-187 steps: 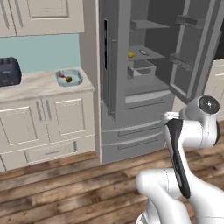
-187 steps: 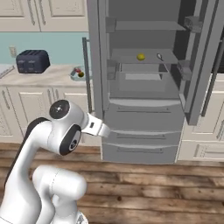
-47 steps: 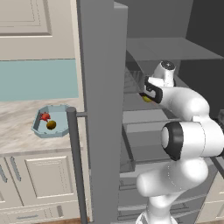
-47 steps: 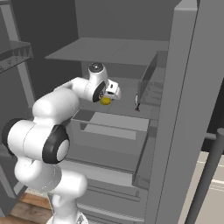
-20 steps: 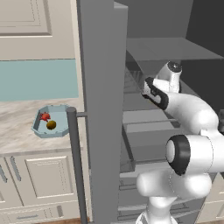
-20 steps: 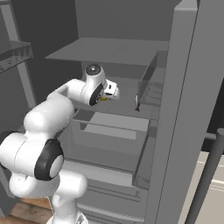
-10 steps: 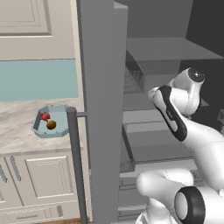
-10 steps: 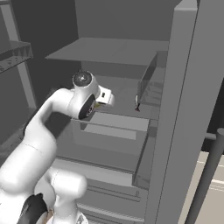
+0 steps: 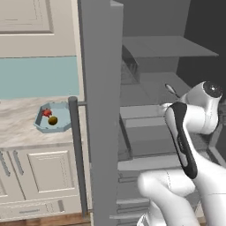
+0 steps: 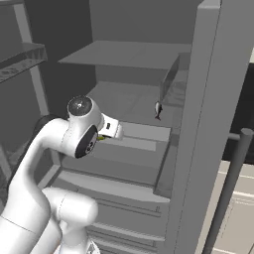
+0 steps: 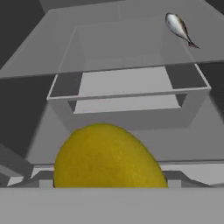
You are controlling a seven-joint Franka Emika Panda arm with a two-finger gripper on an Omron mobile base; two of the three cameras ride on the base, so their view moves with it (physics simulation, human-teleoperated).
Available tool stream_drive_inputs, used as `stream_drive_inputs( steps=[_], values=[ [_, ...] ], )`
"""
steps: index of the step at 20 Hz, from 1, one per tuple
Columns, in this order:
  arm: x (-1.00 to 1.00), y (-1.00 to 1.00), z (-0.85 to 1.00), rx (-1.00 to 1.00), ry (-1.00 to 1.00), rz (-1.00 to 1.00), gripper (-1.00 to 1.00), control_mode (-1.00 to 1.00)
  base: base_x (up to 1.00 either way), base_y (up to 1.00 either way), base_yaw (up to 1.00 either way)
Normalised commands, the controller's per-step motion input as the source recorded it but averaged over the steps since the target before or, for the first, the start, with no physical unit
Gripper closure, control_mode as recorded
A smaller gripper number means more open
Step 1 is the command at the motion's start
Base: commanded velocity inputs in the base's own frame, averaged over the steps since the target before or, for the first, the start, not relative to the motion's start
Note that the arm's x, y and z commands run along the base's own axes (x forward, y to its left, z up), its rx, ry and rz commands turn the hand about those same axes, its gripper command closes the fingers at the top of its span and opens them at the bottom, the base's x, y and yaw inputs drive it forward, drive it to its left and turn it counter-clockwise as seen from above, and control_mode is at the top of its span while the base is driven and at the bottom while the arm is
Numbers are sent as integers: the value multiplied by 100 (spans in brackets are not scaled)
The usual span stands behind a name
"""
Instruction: Place one lemon and one fish in each tupperware on the nearby counter, to pack two identical lunches.
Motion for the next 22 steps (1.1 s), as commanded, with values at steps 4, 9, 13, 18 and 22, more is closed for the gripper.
stream_drive_inputs(
  steps=[4,9,13,18,22],
  values=[
    [0,0,0,0,0,0,100,100,-100,0,0],
    [0,0,0,0,0,0,100,100,-100,10,-1],
    [0,0,0,0,0,0,100,100,-100,43,-3],
    [0,0,0,0,0,0,100,100,-71,100,0],
    [0,0,0,0,0,0,100,100,-26,100,3]
  ],
)
